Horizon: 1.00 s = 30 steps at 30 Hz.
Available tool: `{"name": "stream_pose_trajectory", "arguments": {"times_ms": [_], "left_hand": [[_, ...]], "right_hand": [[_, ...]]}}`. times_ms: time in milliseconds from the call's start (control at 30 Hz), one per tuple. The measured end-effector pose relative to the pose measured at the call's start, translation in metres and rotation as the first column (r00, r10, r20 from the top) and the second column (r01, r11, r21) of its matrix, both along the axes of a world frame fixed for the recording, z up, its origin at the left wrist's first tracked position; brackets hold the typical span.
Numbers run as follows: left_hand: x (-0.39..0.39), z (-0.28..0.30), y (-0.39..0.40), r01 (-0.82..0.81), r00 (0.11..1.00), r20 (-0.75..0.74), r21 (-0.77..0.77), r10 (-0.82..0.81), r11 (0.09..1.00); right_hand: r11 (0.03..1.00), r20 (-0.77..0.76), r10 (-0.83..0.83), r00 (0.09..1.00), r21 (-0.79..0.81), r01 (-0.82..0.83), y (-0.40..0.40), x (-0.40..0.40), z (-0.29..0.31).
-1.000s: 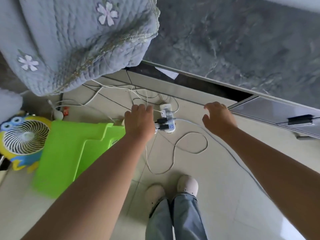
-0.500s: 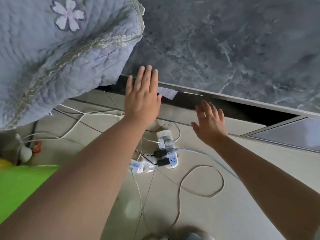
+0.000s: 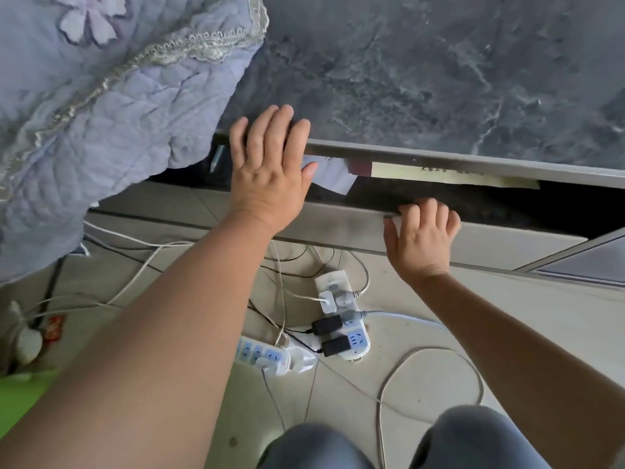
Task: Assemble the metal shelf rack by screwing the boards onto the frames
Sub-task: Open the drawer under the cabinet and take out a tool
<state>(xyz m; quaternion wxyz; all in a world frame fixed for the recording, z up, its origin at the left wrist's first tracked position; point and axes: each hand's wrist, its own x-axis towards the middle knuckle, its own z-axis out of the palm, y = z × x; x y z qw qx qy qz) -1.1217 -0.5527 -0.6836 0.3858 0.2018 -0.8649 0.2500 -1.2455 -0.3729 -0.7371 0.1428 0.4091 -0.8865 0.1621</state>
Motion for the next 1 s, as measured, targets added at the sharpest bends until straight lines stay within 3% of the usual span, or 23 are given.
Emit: {"name": "stream_pose_trajectory", "arguments": {"times_ms": [300, 433, 533, 667, 767, 867, 933, 967, 1000], "left_hand": [[0.007, 0.013, 0.012, -0.088, 0.989, 0.127, 0.046, 0.082, 0.995], [0.013, 0.020, 0.019, -0.136, 0.974, 0.190, 0.038, 0.127, 0.990], [0.011, 0.030, 0.026, -0.141, 0.956, 0.275, 0.116, 0.105, 0.983], [0.012, 0.035, 0.033, -0.197, 0.929, 0.348, 0.186, 0.123, 0.963], [0.012, 0.039, 0.043, -0.321, 0.897, 0.377, 0.203, 0.229, 0.925], [0.016, 0.040, 0.055, -0.323, 0.891, 0.433, 0.394, 0.136, 0.861], [0.022, 0.041, 0.057, -0.294, 0.912, 0.392, 0.417, 0.122, 0.860], [0.024, 0.040, 0.056, -0.267, 0.926, 0.358, 0.399, 0.119, 0.877], [0.025, 0.040, 0.055, -0.244, 0.935, 0.339, 0.395, 0.106, 0.886]], "right_hand": [[0.978, 0.169, -0.010, 0.986, 0.209, -0.026, 0.009, 0.012, 0.031], [0.983, 0.227, -0.053, 0.972, 0.181, 0.011, 0.021, 0.028, 0.031], [0.999, 0.265, -0.017, 0.964, 0.047, 0.004, 0.039, 0.053, 0.034], [0.953, 0.478, -0.027, 0.878, 0.277, -0.121, 0.063, 0.071, 0.043], [0.907, 0.683, -0.080, 0.726, 0.352, -0.231, 0.063, 0.063, 0.058], [0.811, 0.783, -0.215, 0.584, 0.477, -0.340, 0.060, 0.046, 0.077], [0.786, 0.853, -0.221, 0.473, 0.443, -0.431, 0.063, 0.032, 0.079], [0.767, 0.845, -0.191, 0.500, 0.446, -0.461, 0.064, 0.026, 0.077], [0.750, 0.787, -0.127, 0.604, 0.475, -0.461, 0.066, 0.018, 0.072]]}}
